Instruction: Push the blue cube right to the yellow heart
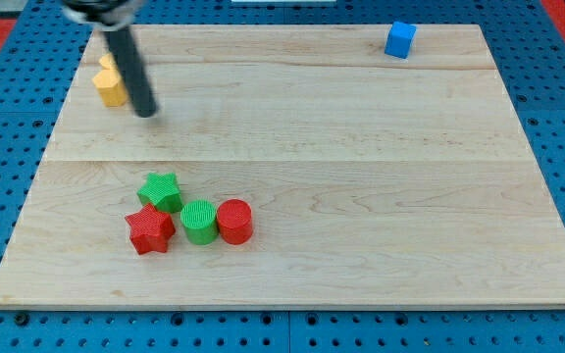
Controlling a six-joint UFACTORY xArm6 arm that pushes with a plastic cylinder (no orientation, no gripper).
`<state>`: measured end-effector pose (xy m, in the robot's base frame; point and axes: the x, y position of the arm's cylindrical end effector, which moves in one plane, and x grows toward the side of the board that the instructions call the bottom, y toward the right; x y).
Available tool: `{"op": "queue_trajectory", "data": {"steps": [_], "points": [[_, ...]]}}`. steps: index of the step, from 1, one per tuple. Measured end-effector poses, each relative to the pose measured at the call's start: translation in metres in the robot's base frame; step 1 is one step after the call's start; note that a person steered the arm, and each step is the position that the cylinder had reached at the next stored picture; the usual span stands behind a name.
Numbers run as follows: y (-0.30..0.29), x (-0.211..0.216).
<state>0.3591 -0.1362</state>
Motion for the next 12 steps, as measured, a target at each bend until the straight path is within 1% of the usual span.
{"op": "queue_trajectory", "data": {"steps": [1,2,3,4,5,6,7,8,9,10,11,12], "points": [[0.140,-0.005],[0.240,-0.029],[0.317,-0.071],[0.369,-0.112],[0.339,-0.153],[0.224,-0.153],[0.192,-0.092],[0.225,-0.141],[0.221,-0.166],[0.291,-0.166],[0.307,-0.137],[0.239,-0.104]]}}
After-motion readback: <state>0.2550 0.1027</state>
